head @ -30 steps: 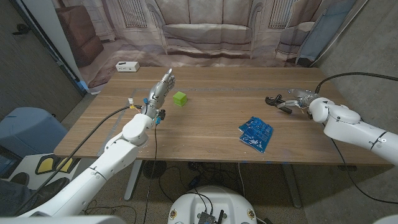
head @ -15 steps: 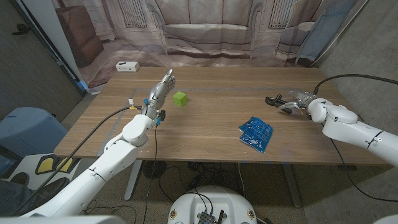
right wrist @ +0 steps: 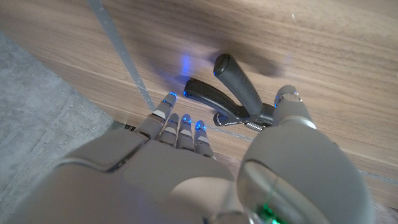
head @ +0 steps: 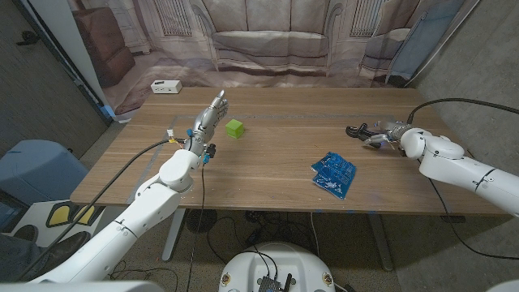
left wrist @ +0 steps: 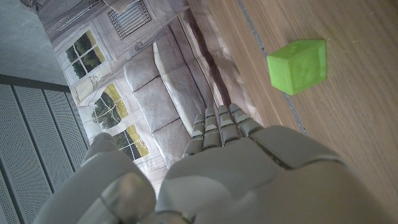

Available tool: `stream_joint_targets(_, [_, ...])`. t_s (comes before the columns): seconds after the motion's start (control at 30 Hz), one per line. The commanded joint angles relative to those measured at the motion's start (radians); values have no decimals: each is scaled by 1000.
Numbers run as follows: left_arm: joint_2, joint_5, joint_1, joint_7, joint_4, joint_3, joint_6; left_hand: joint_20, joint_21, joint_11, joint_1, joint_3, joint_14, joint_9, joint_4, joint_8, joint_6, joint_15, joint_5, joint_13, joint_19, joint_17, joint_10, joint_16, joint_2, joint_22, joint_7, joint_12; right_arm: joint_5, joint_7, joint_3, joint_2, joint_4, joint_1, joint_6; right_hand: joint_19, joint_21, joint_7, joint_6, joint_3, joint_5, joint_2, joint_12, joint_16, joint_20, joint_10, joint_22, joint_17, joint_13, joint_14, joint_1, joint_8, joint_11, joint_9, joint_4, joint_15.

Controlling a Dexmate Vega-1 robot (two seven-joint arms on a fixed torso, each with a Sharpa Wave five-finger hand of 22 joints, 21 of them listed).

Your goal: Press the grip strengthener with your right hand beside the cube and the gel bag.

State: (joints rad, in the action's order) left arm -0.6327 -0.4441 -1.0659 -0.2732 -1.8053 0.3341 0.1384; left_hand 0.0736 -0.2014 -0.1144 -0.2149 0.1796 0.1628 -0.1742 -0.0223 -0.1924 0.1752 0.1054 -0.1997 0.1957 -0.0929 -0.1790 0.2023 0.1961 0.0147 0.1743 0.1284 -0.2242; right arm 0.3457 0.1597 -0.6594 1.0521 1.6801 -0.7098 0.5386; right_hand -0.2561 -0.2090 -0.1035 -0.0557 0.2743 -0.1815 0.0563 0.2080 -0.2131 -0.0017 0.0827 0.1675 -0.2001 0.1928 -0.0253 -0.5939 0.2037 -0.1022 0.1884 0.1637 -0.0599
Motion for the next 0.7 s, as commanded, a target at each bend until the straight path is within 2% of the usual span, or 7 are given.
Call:
stream_joint_targets(0.03, [3,-1,-5,-1,2,-2,4,2,2,-1,0,3,6,-5,-5,0,10,1,2,2,-6,-2,11,-3,5,5,1,0,-1,49,-13,2,-11,25,7,-19,-8,-2,-14,10,-5,-3,8,-8,2,20,1,1,5,-16,-17,9,-8,6,0,-1])
stream_joint_targets(0.37, [8,-4,-2,5,14,1,12,3,2,0,0,3,7,-5,-5,0,10,1,2,2,-6,-2,11,-3,6,5,0,1,20,116,-33,10,-4,59,25,-48,-11,0,-35,16,-4,-6,12,-14,2,40,1,1,5,-42,-34,15,-4,6,0,-2])
stream_joint_targets(0.7, [13,-6,7,11,23,9,9,3,2,2,0,2,8,-5,-6,-1,14,0,2,2,-7,-2,13,-3,7,5,2,2,31,151,-47,2,-26,84,18,-57,-9,0,-47,20,-4,-9,14,-15,5,53,1,2,5,-52,-44,17,-4,6,0,-1])
